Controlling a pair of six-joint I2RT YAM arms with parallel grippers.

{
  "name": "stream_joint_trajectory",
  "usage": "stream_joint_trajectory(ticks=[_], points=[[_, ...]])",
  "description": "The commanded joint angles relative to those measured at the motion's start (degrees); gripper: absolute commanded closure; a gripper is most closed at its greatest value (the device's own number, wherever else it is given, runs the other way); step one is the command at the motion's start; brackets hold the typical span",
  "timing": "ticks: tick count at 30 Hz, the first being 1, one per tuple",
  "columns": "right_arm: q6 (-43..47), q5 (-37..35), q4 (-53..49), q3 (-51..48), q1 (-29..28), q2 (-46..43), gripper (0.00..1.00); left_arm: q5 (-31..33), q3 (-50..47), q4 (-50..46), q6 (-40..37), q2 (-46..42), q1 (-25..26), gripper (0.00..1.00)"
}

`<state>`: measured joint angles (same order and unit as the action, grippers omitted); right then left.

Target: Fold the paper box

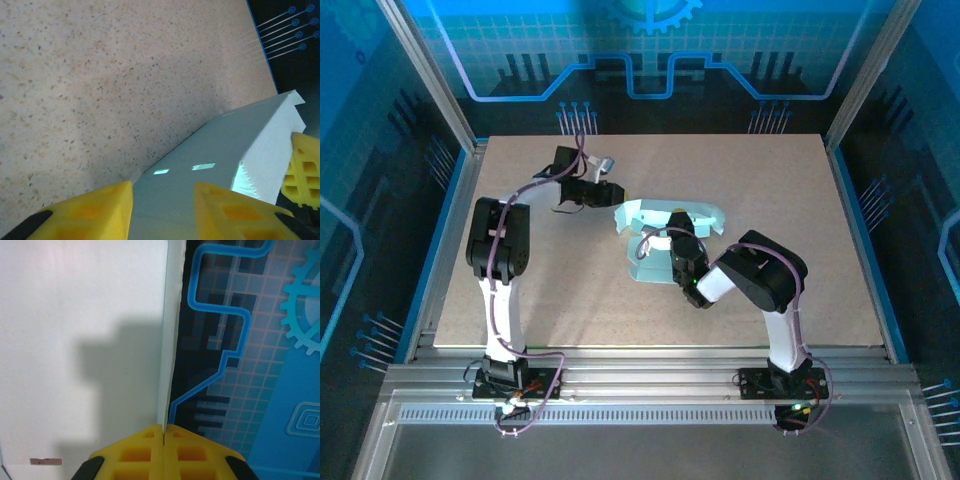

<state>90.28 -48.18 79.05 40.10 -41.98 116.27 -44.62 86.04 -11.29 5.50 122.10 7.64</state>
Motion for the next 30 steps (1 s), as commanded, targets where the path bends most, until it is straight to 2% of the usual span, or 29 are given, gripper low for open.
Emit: stream_joint_trajectory(ticks=[1,4,7,14,20,24,30], points=[[0.07,0.08,2.24,-0.63,-0.44,-0.33,1.00,2.64,-2.31,5.39,5.00,-2.94,-1.42,0.55],[-0.16,0.17,2.25,-0.97,-0.47,-0.60,1.00,4.34,-1.71,5.74,5.98,-2.74,-3.26,0.54],[-0.42,0.20,2.25,-0.91,-0.43,-0.69,1.00,4.24,1.87,-1.35,3.62,-0.53,-3.47,0.56],[-0.46,0.11,2.22,-0.77,-0.39,-0.41,1.00,5.55,5.33,-10.10,-2.54,1.93,-0.53,0.65],[-0.46,-0.07,2.17,-0.85,-0.44,-0.87,1.00,5.62,6.50,-14.38,-4.62,2.41,0.62,0.75],[-0.56,-0.16,2.14,-0.71,-0.46,-0.74,1.00,4.13,5.95,-14.50,-4.44,2.02,0.78,0.81],[-0.81,-0.51,1.99,-0.63,-0.47,-0.67,1.00,0.67,2.27,-11.40,-5.73,-0.98,0.97,0.80]])
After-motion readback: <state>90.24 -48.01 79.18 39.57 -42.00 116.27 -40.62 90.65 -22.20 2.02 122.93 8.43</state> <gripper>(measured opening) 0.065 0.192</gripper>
